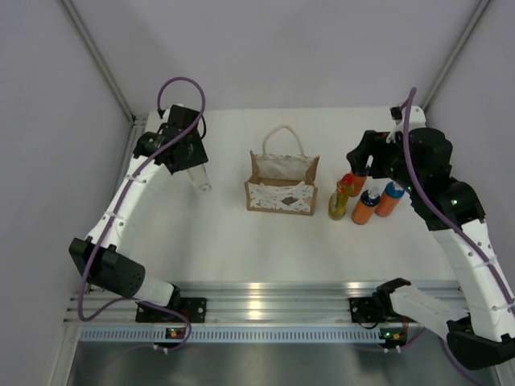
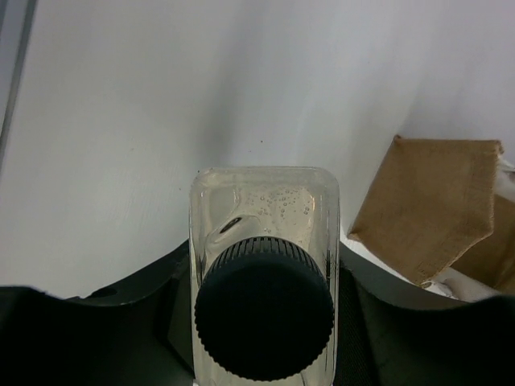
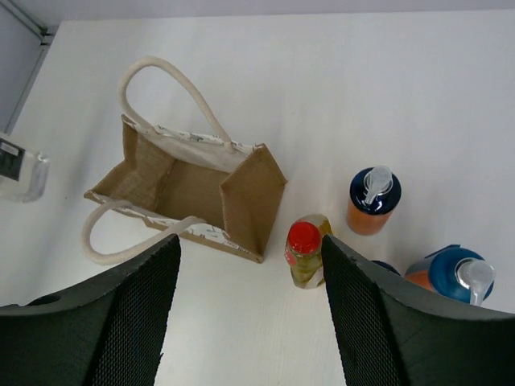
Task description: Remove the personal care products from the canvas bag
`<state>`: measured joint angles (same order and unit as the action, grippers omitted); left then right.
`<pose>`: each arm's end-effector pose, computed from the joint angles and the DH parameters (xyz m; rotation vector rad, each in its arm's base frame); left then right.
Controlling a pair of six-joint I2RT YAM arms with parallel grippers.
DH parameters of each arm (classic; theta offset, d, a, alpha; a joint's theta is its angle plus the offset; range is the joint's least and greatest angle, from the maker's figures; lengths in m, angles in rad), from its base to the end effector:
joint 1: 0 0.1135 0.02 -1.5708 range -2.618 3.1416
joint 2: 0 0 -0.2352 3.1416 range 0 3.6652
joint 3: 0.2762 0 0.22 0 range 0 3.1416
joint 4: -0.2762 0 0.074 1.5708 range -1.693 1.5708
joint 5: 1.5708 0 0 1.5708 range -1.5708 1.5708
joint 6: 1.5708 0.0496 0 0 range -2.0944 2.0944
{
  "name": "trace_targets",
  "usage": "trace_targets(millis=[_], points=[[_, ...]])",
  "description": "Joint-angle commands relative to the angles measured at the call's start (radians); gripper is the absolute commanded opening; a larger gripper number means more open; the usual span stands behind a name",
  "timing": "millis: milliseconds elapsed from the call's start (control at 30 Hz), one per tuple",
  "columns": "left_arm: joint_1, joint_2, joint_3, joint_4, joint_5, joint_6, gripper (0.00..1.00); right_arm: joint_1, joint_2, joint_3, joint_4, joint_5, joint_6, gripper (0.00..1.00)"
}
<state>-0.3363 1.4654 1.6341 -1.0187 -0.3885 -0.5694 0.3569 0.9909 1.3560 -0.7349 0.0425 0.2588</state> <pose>0.2639 -0.0723 0.3520 -0.4431 2.2974 0.0280 0.1718 0.0618 0.3972 -0.0675 1.9568 0.3666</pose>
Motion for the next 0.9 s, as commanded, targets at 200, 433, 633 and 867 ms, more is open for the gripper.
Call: trace_targets(millis=[200,433,633,867], points=[[0.0,-0.033,-0.219,0.274,0.051,0.055,0.0,-0.015,-0.098,0.137,-0.147,0.079,-0.069,0.73],[0.0,-0.053,-0.385,0.417,0.063,0.02,0.0,-0.015,-0.169,0.135,-0.208,0.079,-0.069,0.82],[0.0,-0.054,-0.453,0.483,0.062,0.011,0.0,-0.013,-0.199,0.149,-0.267,0.102,-0.067,0.85],[-0.01,-0.037,-0.477,0.497,0.037,0.022,0.0,-0.015,-0.213,0.16,-0.294,0.103,-0.056,0.89]])
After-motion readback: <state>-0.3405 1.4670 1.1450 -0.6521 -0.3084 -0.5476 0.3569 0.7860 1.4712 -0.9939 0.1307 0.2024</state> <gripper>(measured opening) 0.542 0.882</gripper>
